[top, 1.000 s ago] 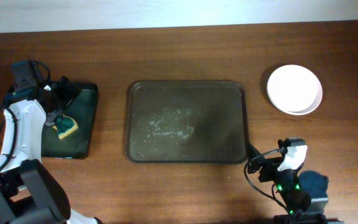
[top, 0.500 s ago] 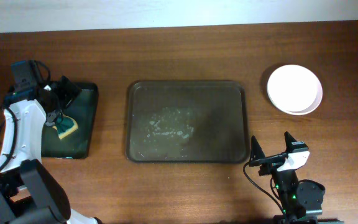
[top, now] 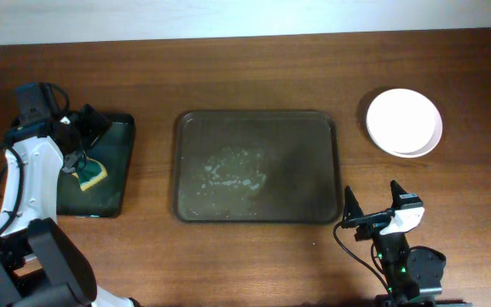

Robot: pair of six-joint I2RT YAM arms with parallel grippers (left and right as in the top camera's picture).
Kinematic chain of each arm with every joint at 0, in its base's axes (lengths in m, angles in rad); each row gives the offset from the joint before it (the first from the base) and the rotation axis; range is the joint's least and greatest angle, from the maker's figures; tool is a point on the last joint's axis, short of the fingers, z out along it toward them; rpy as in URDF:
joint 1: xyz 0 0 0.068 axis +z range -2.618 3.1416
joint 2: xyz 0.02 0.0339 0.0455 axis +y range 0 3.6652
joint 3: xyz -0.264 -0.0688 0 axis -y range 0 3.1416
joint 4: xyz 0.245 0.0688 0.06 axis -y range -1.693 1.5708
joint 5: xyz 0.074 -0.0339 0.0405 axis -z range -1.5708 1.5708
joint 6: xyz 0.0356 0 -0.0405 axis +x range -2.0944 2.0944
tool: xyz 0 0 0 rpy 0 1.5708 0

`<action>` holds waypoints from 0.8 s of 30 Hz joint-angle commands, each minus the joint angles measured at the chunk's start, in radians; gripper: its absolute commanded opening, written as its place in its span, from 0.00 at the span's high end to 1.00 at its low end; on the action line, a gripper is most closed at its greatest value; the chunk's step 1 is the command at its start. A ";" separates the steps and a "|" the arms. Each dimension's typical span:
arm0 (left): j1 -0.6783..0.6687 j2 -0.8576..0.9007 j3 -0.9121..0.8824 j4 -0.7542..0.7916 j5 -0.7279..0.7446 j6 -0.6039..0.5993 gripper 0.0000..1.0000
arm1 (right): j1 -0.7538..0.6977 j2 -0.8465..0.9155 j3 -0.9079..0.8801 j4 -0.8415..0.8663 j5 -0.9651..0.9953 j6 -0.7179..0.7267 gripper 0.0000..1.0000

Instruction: Clean dirty plates on tray and stack at the side

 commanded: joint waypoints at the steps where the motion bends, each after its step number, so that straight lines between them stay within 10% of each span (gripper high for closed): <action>1: 0.002 -0.015 -0.001 0.002 0.007 0.017 0.01 | -0.002 -0.009 -0.009 -0.003 0.016 -0.006 0.02; 13: -0.026 -0.293 -0.104 -0.198 -0.090 0.039 0.01 | -0.002 -0.008 -0.009 -0.003 0.016 -0.006 0.02; 24: -0.120 -1.153 -0.883 0.351 -0.087 0.118 0.01 | -0.002 -0.008 -0.009 -0.003 0.016 -0.006 0.02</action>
